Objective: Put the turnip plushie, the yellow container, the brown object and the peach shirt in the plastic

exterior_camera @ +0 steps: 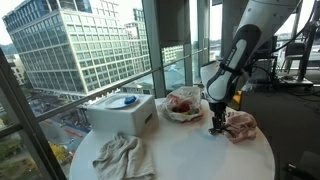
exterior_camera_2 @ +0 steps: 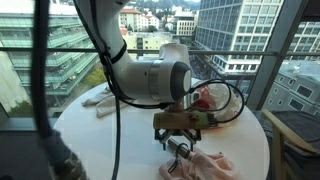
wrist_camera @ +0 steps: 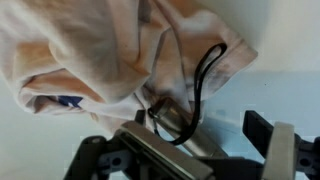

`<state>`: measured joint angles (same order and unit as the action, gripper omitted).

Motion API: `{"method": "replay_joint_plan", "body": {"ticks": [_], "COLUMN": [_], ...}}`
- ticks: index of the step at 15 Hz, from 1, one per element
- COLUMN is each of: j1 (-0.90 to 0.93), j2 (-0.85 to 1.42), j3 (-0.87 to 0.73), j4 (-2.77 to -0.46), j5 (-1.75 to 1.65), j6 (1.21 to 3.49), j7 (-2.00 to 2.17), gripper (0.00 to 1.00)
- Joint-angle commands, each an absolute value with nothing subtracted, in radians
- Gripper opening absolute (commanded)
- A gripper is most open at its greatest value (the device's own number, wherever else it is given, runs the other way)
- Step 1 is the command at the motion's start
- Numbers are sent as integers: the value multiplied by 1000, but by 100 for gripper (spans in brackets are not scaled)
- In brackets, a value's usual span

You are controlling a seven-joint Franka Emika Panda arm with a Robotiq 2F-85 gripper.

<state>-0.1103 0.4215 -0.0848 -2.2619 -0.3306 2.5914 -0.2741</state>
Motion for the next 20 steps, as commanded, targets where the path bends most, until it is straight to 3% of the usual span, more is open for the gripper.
{"method": "replay_joint_plan", "body": {"ticks": [1, 2, 3, 4, 13, 20], "j1": [-125, -119, -116, -113, 47, 177], "j2": [497, 513, 524, 526, 386, 333], "j3": [-93, -102, -107, -110, -188, -175], "j4": [-2226, -2219, -2215, -2215, -2273, -2009], "j5": [-345, -360, -368, -371, -459, -703], "j6": [2683, 2705, 2725, 2733, 2591, 2404], "j7": [-312, -310, -311, -307, -97, 206], "gripper": [100, 100, 75, 74, 5, 7]}}
